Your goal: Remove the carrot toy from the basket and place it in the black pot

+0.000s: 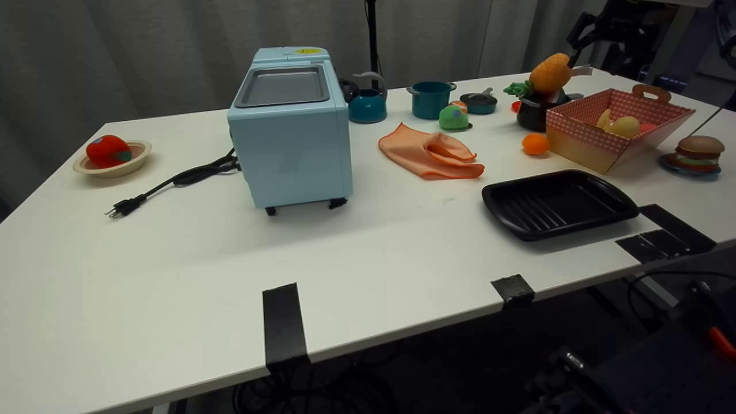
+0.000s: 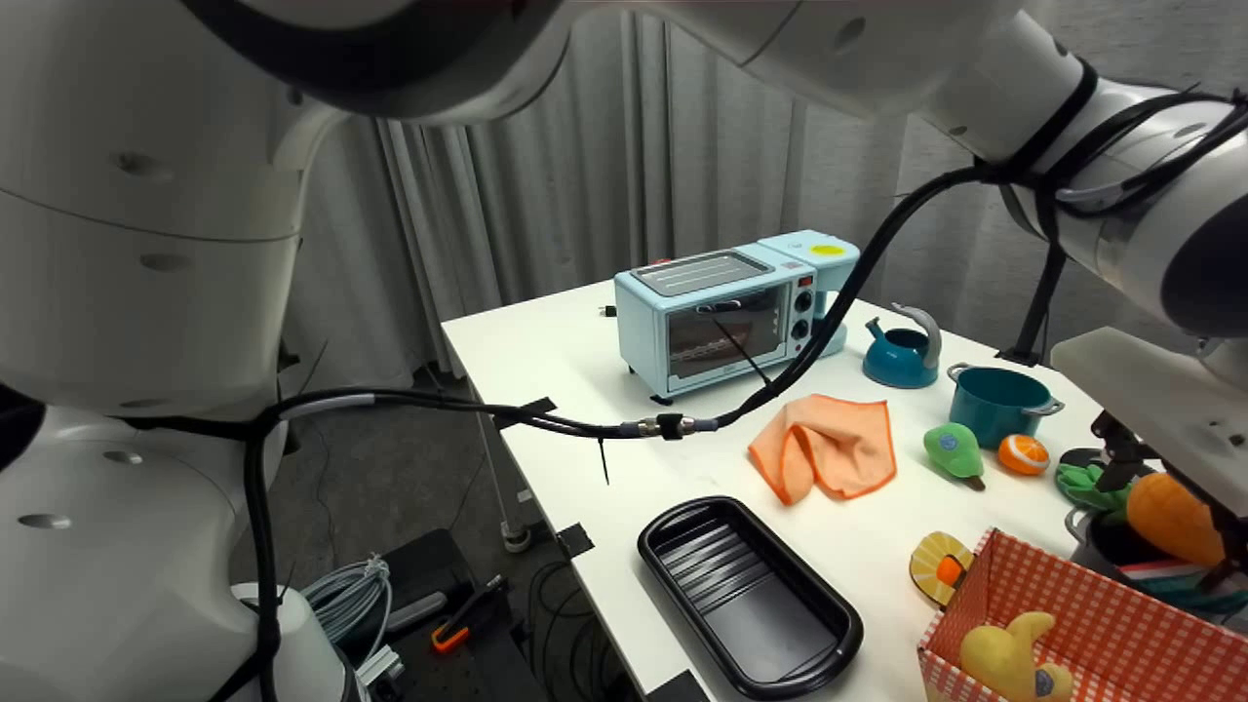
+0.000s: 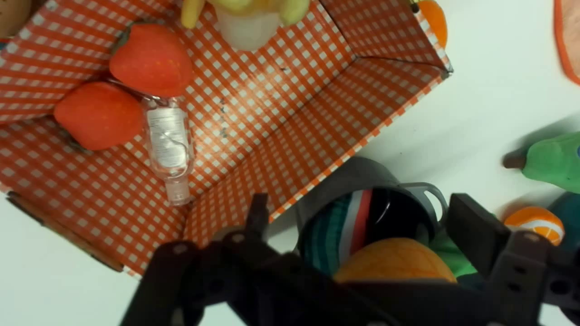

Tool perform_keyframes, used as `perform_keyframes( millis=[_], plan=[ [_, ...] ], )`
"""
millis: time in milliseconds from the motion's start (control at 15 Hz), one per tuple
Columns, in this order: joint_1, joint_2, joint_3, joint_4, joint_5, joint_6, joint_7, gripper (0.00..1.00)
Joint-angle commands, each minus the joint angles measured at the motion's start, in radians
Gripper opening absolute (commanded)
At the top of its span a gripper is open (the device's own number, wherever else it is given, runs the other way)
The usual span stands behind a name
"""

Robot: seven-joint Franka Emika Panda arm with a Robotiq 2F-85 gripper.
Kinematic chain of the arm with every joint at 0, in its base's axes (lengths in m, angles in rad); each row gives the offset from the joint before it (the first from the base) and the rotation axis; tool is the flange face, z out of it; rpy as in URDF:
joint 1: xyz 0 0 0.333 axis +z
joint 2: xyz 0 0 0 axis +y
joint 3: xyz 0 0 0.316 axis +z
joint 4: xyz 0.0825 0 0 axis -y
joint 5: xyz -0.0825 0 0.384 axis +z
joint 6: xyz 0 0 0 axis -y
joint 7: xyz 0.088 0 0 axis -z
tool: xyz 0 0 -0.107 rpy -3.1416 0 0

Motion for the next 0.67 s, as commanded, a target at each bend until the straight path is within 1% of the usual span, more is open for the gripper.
perform_keyframes(
  millis=[0, 267, 333, 400, 600],
  plan=[
    [0.039, -0.159, -0.036, -0.243, -0.04, 0.158, -0.024, 1.0],
    [0.067, -0.275, -0.051, -0.458, -0.082, 0.345, -0.011, 1.0],
    [0.05, -0.177, -0.044, -0.315, -0.055, 0.26, -0.009, 1.0],
    [0.054, -0.192, -0.045, -0.346, -0.055, 0.275, -0.009, 1.0],
    [0.053, -0.182, -0.045, -0.335, -0.055, 0.274, -0.009, 1.0]
  ],
)
